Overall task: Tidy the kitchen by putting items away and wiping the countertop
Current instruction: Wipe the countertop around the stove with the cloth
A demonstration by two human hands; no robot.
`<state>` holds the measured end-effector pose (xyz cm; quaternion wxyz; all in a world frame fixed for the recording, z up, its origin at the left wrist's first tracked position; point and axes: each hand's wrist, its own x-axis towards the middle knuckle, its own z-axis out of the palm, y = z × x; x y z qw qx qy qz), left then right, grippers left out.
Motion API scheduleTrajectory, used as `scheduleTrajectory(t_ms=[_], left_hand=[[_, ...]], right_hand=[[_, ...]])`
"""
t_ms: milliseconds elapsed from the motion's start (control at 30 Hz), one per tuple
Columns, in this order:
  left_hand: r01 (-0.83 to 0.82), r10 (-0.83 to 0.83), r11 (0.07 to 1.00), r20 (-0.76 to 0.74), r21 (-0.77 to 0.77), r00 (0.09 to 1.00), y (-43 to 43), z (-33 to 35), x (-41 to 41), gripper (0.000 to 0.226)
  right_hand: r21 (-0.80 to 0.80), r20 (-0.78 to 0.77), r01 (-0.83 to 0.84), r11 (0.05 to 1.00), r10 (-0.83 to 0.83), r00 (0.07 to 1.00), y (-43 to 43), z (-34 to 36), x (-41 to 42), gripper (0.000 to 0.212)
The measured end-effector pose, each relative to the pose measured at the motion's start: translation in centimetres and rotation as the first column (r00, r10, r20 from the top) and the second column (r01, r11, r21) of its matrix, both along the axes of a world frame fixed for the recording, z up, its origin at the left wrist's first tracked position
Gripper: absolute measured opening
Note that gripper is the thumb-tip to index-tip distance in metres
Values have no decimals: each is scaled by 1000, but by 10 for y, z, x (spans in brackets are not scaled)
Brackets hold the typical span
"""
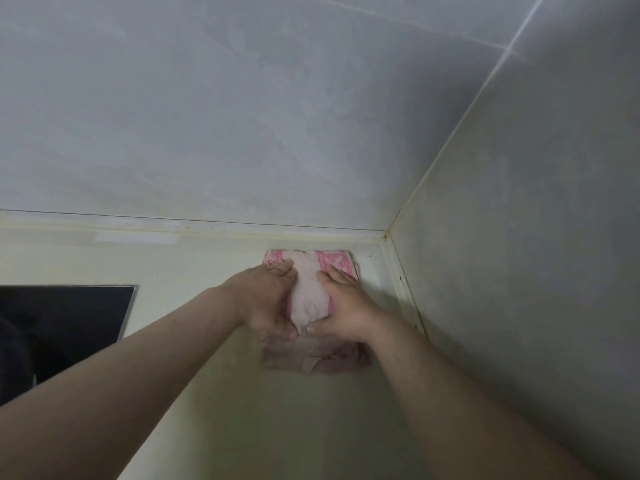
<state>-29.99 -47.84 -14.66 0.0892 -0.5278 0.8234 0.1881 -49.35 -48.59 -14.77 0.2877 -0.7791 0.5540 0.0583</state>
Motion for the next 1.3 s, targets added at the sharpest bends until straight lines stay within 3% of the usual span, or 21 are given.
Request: scheduleTrajectory(t_ms=[200,267,333,400,467,533,600,667,767,1000,1300], left_hand=[[12,-12,1000,-40,-4,999,-14,-6,8,124],[23,-24,1000,-53,-8,998,-13,-7,10,122],[17,-18,1000,-127,-8,992,-12,-8,14,106],[18,-60,985,-245,-169,968,-10,1,22,64],[-82,-95,868,-327,-490,940,-13,13,38,52],[-227,-67,598,-330,-769,942,-24,27,55,63],[-290,64,397,-289,-871,955,-35,43,73,72],[-257,124,331,-228,-908,966,-44,48,86,76],[-192,125,309,-160,-932,979,-51,43,94,78],[-199,117,275,-173,-941,978,-51,42,94,78],[-201,139,406,-157,-892,978,-37,55,92,86]], right_hand=[[9,-4,-6,1000,6,1000,-16,-2,3,115],[-3,1,13,1000,-13,1000,-16,0,6,104],[-159,84,73,984,-60,995,-11,1,10,77],[-426,97,22,905,21,995,-5,-2,18,59],[-505,56,-62,861,105,993,-6,-13,27,64],[-466,-1,-130,875,147,989,-10,-22,34,68],[-428,-35,-147,892,146,989,-12,-26,40,69],[-432,-80,-165,887,145,986,-13,-29,44,70],[-414,-128,-173,894,131,983,-13,-32,48,76],[-382,-129,-157,911,116,985,7,-33,54,73],[-370,-120,-169,913,134,984,55,-31,57,73]])
